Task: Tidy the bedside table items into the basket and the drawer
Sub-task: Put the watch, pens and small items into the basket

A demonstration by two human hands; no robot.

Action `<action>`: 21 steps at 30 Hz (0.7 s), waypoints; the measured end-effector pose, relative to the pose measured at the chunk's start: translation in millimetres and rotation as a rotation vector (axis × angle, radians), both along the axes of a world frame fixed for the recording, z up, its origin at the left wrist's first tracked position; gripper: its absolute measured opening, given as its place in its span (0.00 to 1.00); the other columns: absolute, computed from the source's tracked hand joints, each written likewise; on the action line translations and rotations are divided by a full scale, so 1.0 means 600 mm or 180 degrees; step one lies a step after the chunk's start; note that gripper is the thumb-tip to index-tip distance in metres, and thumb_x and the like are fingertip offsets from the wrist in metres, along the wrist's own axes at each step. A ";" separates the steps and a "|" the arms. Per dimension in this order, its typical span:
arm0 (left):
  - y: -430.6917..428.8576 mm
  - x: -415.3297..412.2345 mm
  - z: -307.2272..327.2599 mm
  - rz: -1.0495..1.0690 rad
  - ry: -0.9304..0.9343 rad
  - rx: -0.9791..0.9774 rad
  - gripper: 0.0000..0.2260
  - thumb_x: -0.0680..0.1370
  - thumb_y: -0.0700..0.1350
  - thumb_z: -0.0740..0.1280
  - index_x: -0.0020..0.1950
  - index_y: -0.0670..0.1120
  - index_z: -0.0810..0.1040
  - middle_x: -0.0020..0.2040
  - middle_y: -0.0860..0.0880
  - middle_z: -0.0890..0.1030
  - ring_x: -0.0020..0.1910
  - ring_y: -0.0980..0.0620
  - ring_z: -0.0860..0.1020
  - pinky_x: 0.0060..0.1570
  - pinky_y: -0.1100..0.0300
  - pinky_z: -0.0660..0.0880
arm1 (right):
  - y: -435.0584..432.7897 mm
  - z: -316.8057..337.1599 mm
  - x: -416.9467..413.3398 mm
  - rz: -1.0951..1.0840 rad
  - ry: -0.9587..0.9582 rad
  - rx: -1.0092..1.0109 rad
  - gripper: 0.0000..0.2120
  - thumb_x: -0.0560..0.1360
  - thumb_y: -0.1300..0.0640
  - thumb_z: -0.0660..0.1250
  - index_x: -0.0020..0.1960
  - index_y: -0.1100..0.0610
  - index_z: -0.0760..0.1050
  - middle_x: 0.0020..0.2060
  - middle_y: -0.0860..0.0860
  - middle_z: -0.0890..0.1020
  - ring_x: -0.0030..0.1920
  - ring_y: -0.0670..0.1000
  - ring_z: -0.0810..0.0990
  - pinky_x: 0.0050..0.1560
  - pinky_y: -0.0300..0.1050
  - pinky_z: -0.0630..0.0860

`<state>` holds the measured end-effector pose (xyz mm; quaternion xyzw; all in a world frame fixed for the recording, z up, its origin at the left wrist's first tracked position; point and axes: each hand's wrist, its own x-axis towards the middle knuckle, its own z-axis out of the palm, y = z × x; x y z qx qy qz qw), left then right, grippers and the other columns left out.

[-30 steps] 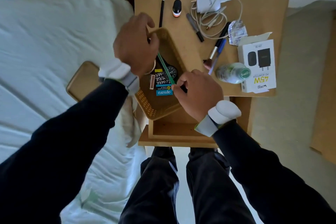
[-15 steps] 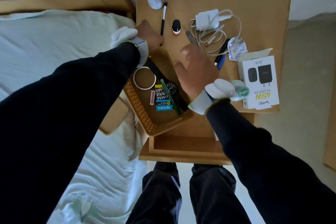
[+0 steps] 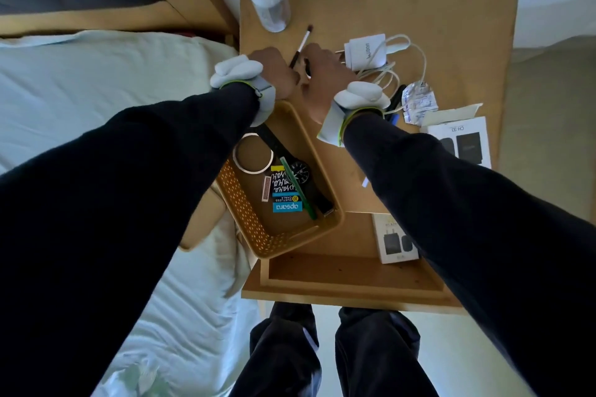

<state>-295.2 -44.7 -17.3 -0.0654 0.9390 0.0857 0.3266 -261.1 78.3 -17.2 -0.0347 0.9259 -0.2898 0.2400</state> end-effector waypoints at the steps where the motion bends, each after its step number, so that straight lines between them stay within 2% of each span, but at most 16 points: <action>1: -0.004 0.001 0.003 0.0070 0.0087 0.0022 0.09 0.78 0.51 0.62 0.46 0.46 0.74 0.45 0.45 0.76 0.43 0.46 0.72 0.40 0.56 0.67 | 0.000 -0.004 0.000 0.0018 -0.0044 0.0109 0.13 0.77 0.56 0.58 0.61 0.55 0.69 0.56 0.55 0.77 0.49 0.58 0.78 0.43 0.48 0.68; 3: -0.016 0.015 0.025 0.0308 0.0358 0.0170 0.12 0.76 0.52 0.61 0.46 0.45 0.76 0.44 0.45 0.80 0.41 0.45 0.76 0.42 0.54 0.71 | 0.000 -0.014 0.007 -0.0029 -0.0009 0.0245 0.12 0.77 0.61 0.56 0.59 0.54 0.71 0.54 0.54 0.79 0.49 0.59 0.78 0.41 0.46 0.65; 6: -0.042 0.047 0.077 0.0670 0.0434 0.0800 0.13 0.76 0.52 0.60 0.51 0.45 0.78 0.43 0.46 0.79 0.41 0.49 0.77 0.41 0.55 0.73 | 0.000 -0.025 0.024 -0.0210 0.0179 0.0270 0.13 0.76 0.63 0.54 0.57 0.52 0.71 0.51 0.53 0.79 0.46 0.58 0.78 0.39 0.46 0.65; 9: -0.069 0.101 0.129 0.1122 0.0370 0.1432 0.11 0.76 0.50 0.62 0.49 0.43 0.77 0.43 0.45 0.77 0.42 0.50 0.75 0.43 0.51 0.74 | 0.000 -0.025 0.031 -0.0270 0.0133 0.0237 0.14 0.76 0.63 0.54 0.56 0.50 0.71 0.52 0.52 0.78 0.45 0.58 0.77 0.40 0.48 0.70; 11: -0.080 0.151 0.151 0.1447 0.0352 0.1632 0.07 0.76 0.48 0.63 0.45 0.45 0.76 0.39 0.50 0.75 0.38 0.53 0.74 0.37 0.56 0.71 | 0.005 -0.020 0.036 -0.0318 0.0023 0.0146 0.14 0.76 0.62 0.54 0.55 0.49 0.71 0.51 0.50 0.79 0.47 0.57 0.78 0.43 0.49 0.74; 13: -0.087 0.210 0.157 0.1810 0.0253 0.1666 0.07 0.77 0.46 0.64 0.39 0.48 0.73 0.33 0.52 0.73 0.32 0.56 0.71 0.31 0.60 0.67 | 0.011 -0.013 0.053 -0.0456 0.0034 -0.0027 0.13 0.77 0.60 0.54 0.55 0.50 0.73 0.50 0.49 0.80 0.47 0.55 0.79 0.46 0.50 0.76; 16: -0.092 0.294 0.141 0.2045 0.0075 0.1657 0.10 0.77 0.42 0.64 0.35 0.50 0.71 0.29 0.53 0.71 0.25 0.59 0.70 0.27 0.62 0.66 | 0.019 0.006 0.090 -0.0836 0.0473 -0.0350 0.09 0.77 0.59 0.58 0.54 0.50 0.74 0.47 0.46 0.82 0.47 0.51 0.80 0.47 0.48 0.75; 18: -0.091 0.331 0.126 0.1892 -0.0060 0.1538 0.07 0.77 0.44 0.64 0.39 0.49 0.73 0.30 0.53 0.74 0.27 0.59 0.72 0.30 0.61 0.69 | 0.017 0.019 0.120 -0.1000 0.0762 -0.0534 0.09 0.77 0.58 0.61 0.55 0.52 0.74 0.47 0.46 0.82 0.48 0.50 0.81 0.47 0.46 0.75; 21: -0.080 0.338 0.115 0.1195 -0.0143 0.0866 0.07 0.79 0.49 0.61 0.47 0.46 0.74 0.38 0.51 0.76 0.36 0.52 0.75 0.33 0.60 0.67 | 0.019 0.043 0.170 -0.1243 0.1171 -0.0739 0.09 0.76 0.58 0.62 0.56 0.54 0.73 0.51 0.49 0.82 0.49 0.50 0.81 0.47 0.46 0.76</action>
